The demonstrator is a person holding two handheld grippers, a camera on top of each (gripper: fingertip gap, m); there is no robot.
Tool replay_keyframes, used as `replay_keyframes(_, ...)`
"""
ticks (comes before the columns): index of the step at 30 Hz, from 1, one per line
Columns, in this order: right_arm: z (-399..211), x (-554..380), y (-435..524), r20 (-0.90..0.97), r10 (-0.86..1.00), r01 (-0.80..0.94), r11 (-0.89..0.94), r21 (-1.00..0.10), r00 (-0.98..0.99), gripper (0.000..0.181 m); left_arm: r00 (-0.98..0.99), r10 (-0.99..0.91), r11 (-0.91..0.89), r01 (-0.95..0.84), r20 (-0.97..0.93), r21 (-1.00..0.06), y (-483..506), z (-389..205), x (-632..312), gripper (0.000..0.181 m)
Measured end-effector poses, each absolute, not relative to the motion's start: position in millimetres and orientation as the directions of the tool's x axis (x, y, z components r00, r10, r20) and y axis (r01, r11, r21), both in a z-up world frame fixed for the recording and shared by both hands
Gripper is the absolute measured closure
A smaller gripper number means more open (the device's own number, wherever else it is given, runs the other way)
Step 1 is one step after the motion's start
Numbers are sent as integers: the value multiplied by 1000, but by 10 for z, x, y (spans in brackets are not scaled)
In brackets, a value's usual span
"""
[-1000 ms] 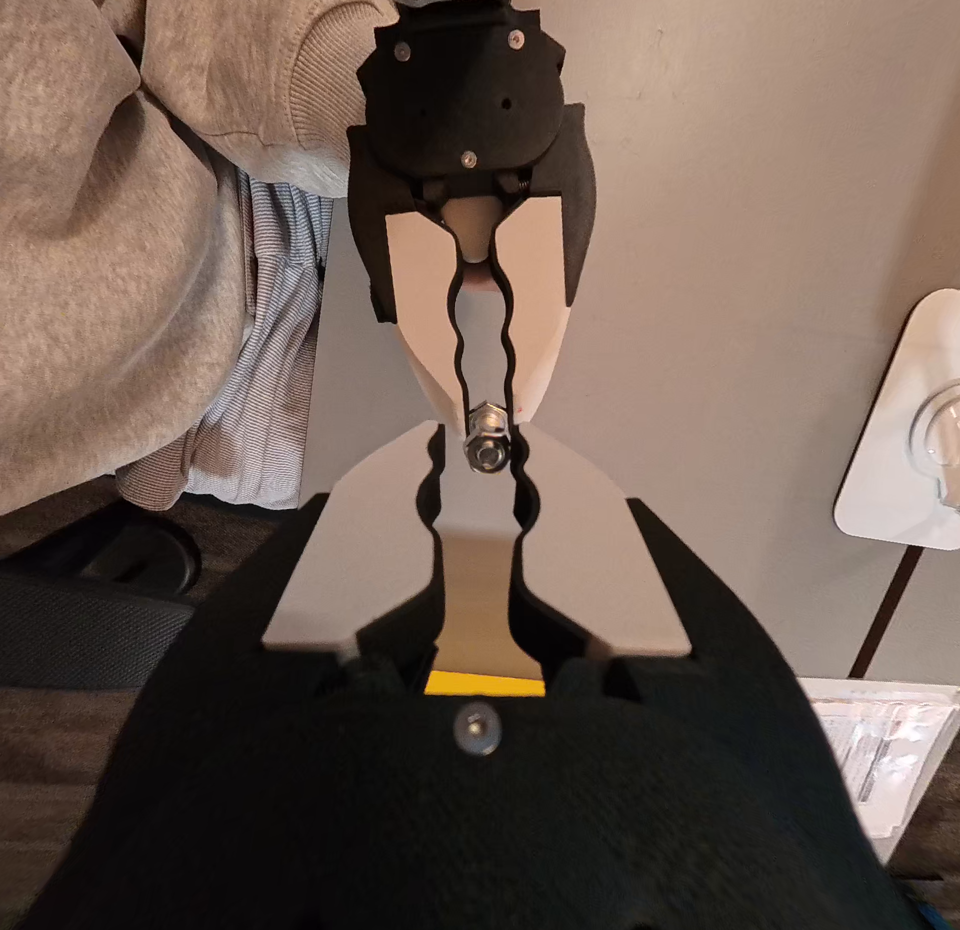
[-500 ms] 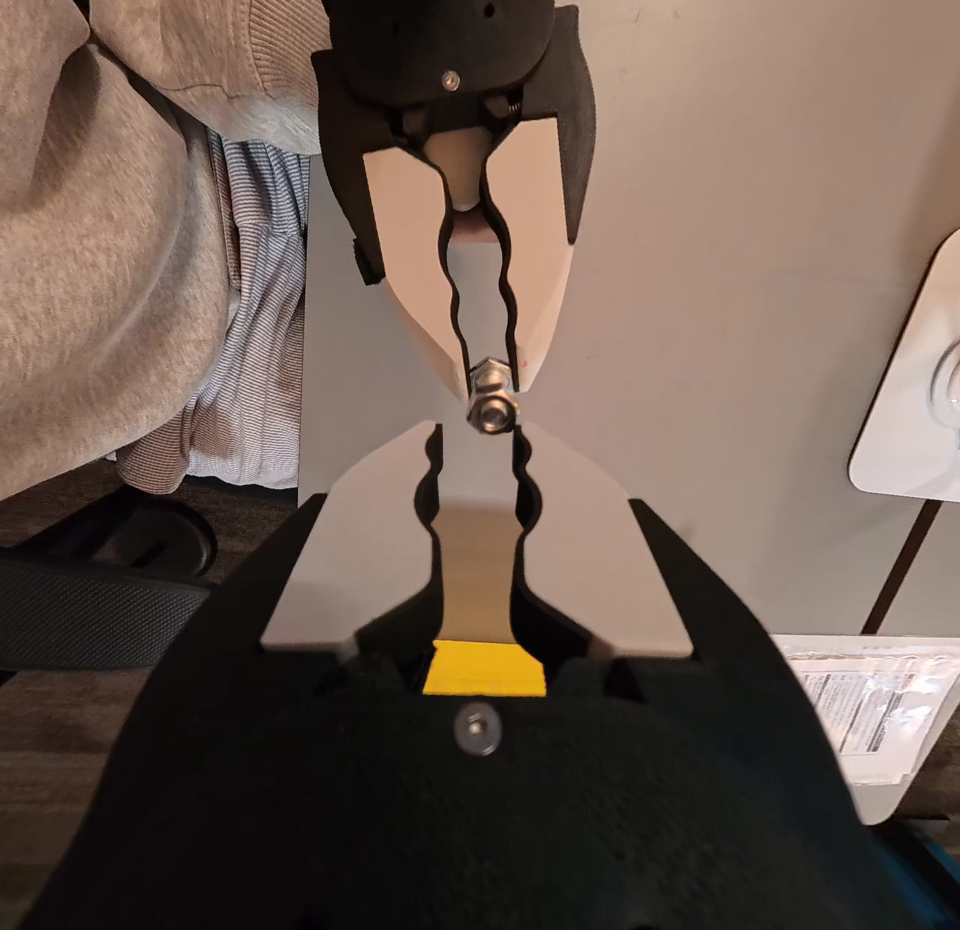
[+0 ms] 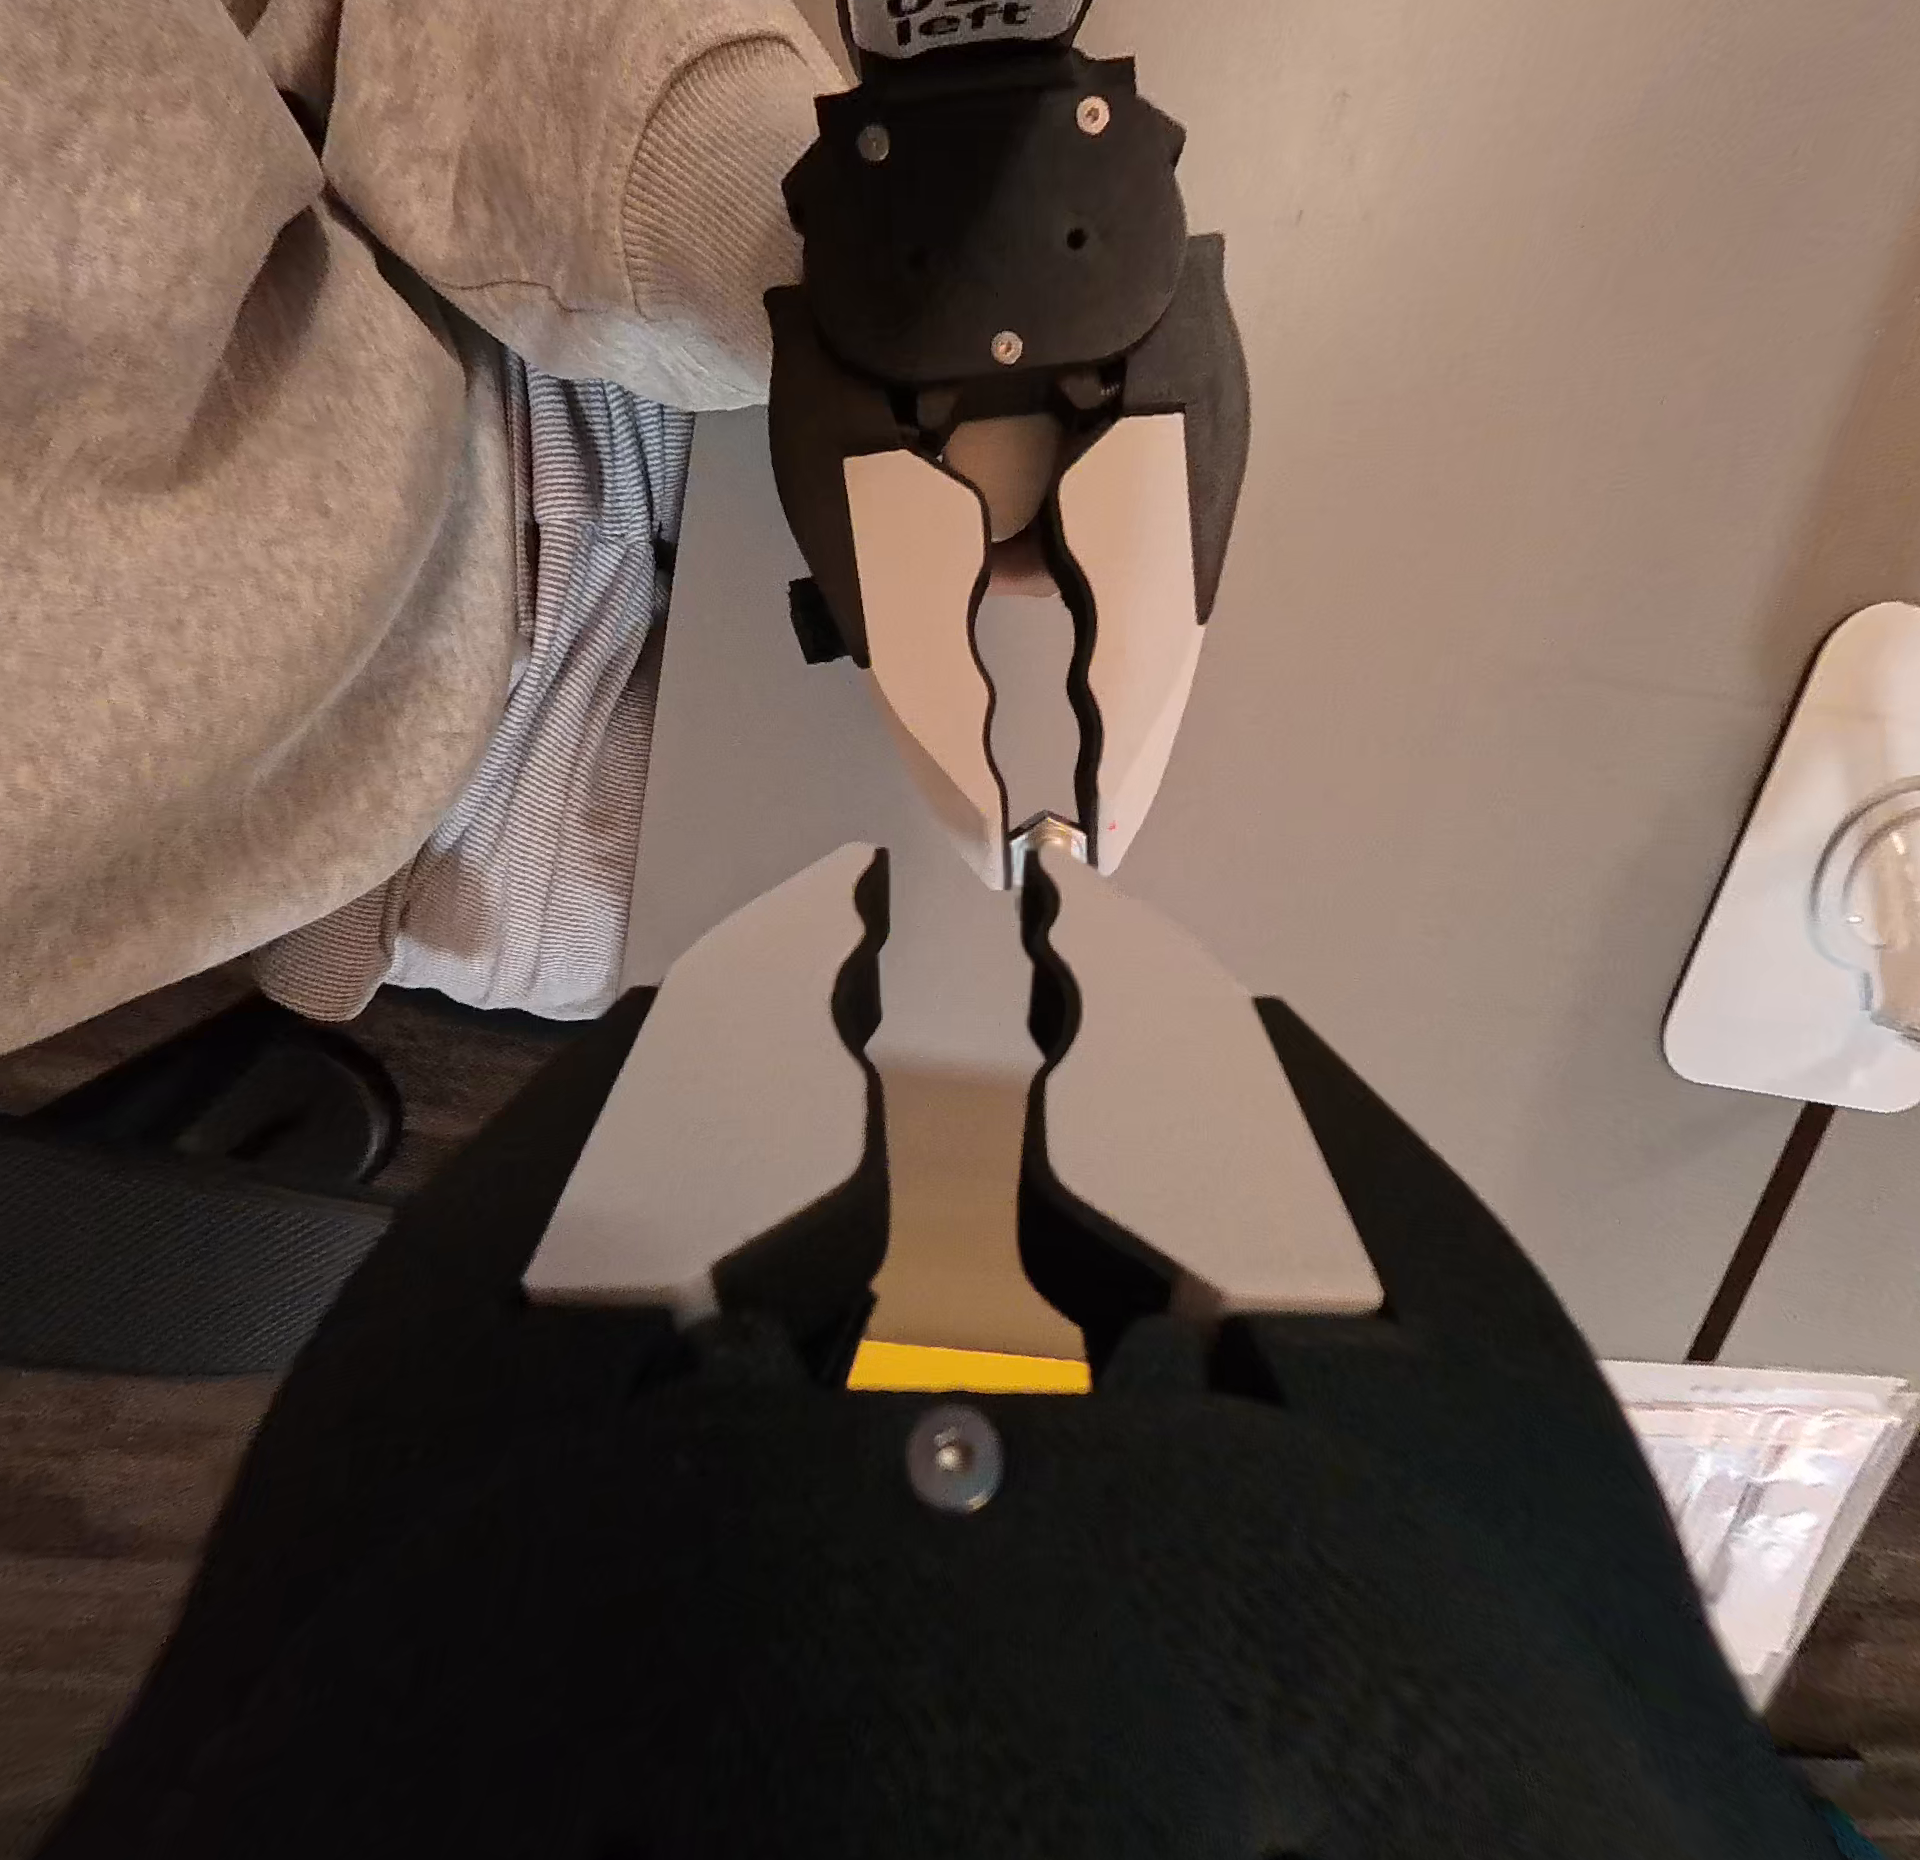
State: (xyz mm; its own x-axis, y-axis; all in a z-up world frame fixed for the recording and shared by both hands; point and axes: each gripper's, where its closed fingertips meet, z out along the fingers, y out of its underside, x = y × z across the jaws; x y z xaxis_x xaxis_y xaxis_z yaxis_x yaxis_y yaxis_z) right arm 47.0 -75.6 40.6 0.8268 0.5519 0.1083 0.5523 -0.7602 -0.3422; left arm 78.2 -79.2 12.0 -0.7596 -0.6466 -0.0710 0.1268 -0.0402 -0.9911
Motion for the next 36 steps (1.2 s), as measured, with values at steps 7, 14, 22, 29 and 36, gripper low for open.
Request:
replay_keyframes(7,381,615,-755,134,526,539,-780,-317,840,151,-767,-637,-59,143,-73,-988,-794,160,751,162)
replay_keyframes(14,300,600,-895,49,514,505,-813,-289,856,156,-767,-641,-83,125,-43,-989,-758,170,768,162)
replay_keyframes(22,426,449,-805,29,534,505,-779,-373,845,157,-767,-640,-52,112,-53,-992,-792,116,780,162)
replay_keyframes(29,415,483,-760,64,536,517,-766,-381,842,153,-777,-626,-45,112,-59,-993,-819,108,757,162)
replay_keyframes(36,340,548,-730,99,541,539,-770,-341,835,148,-771,-632,-39,128,-75,-991,-817,121,750,162)
